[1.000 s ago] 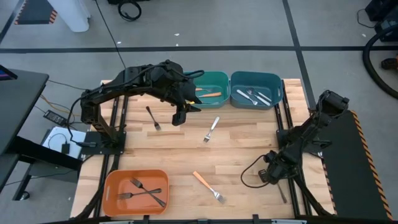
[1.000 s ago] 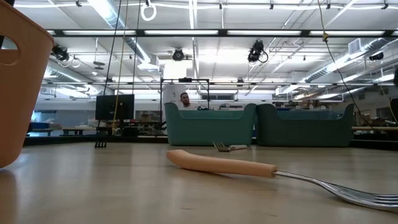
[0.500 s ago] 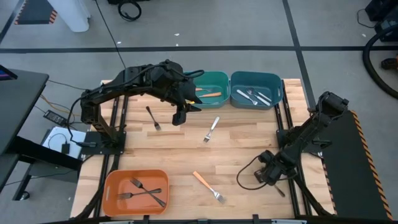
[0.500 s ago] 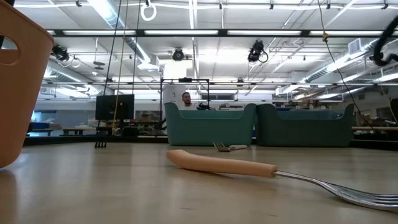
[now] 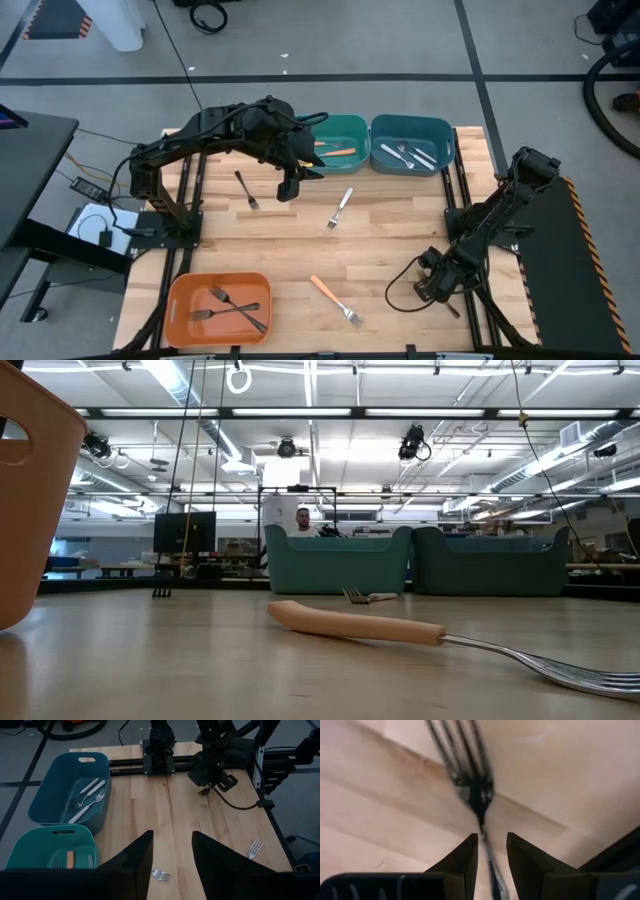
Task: Sort silverware by color (type)
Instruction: Put the black fork into the orange bin
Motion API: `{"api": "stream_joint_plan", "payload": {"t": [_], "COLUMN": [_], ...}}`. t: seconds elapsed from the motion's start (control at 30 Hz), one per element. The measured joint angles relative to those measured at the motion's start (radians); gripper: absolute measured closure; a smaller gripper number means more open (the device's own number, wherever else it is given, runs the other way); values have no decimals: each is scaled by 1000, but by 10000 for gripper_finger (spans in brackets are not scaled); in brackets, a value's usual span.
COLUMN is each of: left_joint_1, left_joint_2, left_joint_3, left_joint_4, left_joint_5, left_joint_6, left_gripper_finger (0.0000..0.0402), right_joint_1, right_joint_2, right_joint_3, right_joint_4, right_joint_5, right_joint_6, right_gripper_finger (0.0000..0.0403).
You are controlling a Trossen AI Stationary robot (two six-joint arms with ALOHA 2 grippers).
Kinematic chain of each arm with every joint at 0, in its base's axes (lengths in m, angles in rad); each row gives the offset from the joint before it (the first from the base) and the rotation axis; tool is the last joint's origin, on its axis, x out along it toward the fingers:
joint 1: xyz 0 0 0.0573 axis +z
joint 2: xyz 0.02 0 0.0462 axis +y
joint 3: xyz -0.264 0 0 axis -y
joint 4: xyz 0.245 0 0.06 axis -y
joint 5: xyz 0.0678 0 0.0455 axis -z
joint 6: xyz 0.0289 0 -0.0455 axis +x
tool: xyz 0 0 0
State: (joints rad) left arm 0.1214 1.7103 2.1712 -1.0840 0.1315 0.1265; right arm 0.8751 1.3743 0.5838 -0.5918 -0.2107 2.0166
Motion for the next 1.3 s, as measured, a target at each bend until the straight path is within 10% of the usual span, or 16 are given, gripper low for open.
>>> {"api": "stream_joint_plan", "payload": {"t": [0.57, 0.97, 1.3], "left_joint_1": [0, 0, 44], "left_joint_2": [0, 0, 0], "left_joint_3": [0, 0, 0], "left_joint_4": [2, 16, 53], "left_joint_5": [0, -56, -177], "left_joint_6": [0, 0, 4], "left_gripper_finger": [257, 257, 257], "right_joint_1": [16, -28, -112], "right_joint_2": [93, 79, -93], "right_joint_3": [6, 7, 17], "right_joint_4": [-9, -48, -90], "right_joint_5": [35, 4, 223], "right_joint_6": [-17, -108, -108], "right_gripper_finger": [295, 391, 399]}}
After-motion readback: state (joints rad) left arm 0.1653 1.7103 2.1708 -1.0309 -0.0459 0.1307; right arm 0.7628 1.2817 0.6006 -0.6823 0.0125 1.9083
